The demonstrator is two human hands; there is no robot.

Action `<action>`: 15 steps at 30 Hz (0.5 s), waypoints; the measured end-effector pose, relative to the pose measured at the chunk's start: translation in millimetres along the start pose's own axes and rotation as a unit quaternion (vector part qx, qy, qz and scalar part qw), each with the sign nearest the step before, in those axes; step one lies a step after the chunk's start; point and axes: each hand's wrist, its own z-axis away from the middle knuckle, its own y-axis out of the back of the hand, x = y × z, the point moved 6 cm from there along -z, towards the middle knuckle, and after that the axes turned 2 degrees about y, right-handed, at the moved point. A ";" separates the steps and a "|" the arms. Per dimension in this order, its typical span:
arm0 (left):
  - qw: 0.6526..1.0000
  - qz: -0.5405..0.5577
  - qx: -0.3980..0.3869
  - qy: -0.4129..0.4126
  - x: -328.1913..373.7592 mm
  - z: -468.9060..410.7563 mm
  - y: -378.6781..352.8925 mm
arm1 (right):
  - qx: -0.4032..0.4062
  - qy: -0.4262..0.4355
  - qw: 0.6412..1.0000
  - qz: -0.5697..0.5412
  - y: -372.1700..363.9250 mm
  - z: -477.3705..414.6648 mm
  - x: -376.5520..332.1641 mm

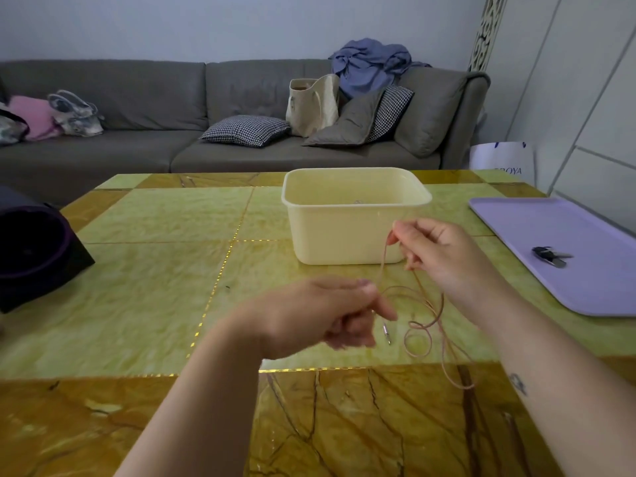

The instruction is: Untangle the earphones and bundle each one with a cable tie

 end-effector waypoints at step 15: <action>0.859 0.348 0.306 -0.217 19.4 5.5 64.1 | -0.278 -0.012 0.935 0.221 -56.5 30.8 -7.0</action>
